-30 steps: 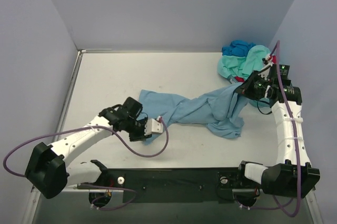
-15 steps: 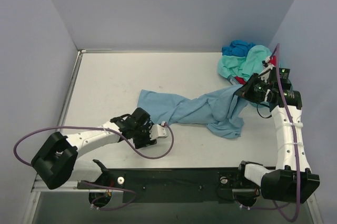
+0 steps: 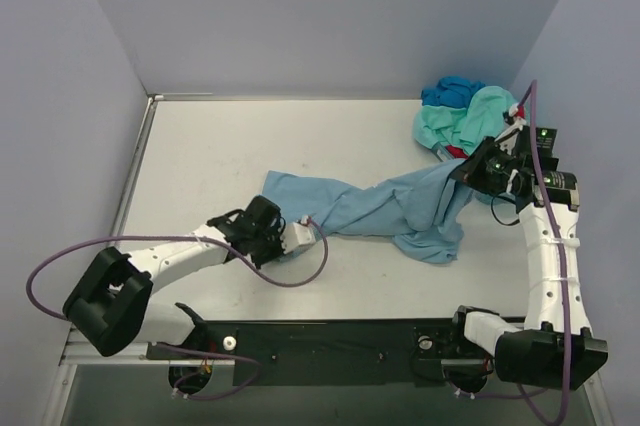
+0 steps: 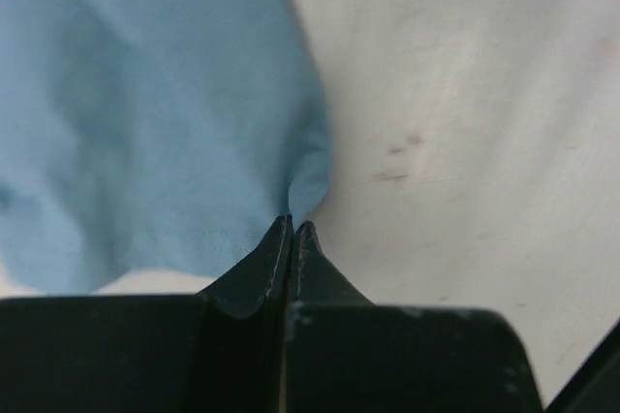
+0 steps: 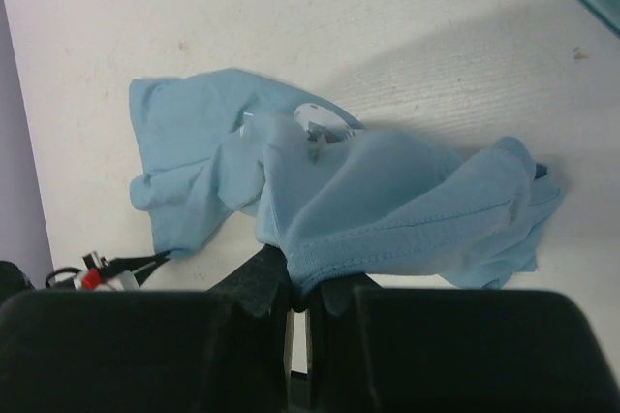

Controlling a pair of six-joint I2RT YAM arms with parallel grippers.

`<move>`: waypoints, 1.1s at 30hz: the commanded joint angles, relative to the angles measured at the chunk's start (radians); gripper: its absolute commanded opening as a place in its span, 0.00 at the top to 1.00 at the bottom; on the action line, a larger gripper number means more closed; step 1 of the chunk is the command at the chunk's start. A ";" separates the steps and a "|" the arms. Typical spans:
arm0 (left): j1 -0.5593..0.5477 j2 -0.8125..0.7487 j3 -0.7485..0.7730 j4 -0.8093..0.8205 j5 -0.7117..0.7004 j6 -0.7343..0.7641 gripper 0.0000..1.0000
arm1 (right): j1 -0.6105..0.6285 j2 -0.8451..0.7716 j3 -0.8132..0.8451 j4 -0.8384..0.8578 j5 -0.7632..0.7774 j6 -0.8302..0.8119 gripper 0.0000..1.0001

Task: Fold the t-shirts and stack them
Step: Flatten out the tshirt

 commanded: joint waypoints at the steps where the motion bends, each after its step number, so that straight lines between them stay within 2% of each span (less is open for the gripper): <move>1: 0.224 -0.021 0.264 -0.080 -0.134 0.021 1.00 | -0.010 -0.005 0.168 -0.005 -0.010 0.008 1.00; 4: 0.378 -0.018 0.473 -0.112 -0.171 0.060 1.00 | -0.010 0.053 0.351 -0.003 -0.056 0.035 1.00; 7: 0.539 0.002 0.782 -0.144 -0.180 0.081 1.00 | -0.010 0.117 0.560 0.000 -0.107 0.058 1.00; 8: 0.562 0.007 0.905 -0.164 -0.186 0.084 1.00 | -0.010 0.140 0.658 0.000 -0.121 0.066 1.00; 10: 0.624 0.004 1.053 -0.186 -0.184 0.098 1.00 | -0.012 0.169 0.823 0.000 -0.124 0.075 1.00; 14: 0.696 -0.047 1.239 -0.192 -0.233 0.124 1.00 | -0.012 0.176 1.048 0.010 -0.133 0.085 1.00; 16: 0.719 -0.087 1.296 -0.187 -0.250 0.126 1.00 | -0.012 0.142 1.082 0.041 -0.142 0.094 1.00; 20: 0.725 -0.176 1.342 -0.172 -0.289 0.143 1.00 | -0.010 0.021 1.044 0.102 -0.133 0.098 1.00; 25: 0.727 -0.266 1.434 -0.246 -0.309 0.149 1.00 | 0.033 -0.097 0.986 0.130 -0.155 0.097 1.00; 33: 0.725 -0.381 1.475 -0.407 -0.338 0.158 1.00 | 0.126 -0.192 0.933 0.142 -0.178 0.118 1.00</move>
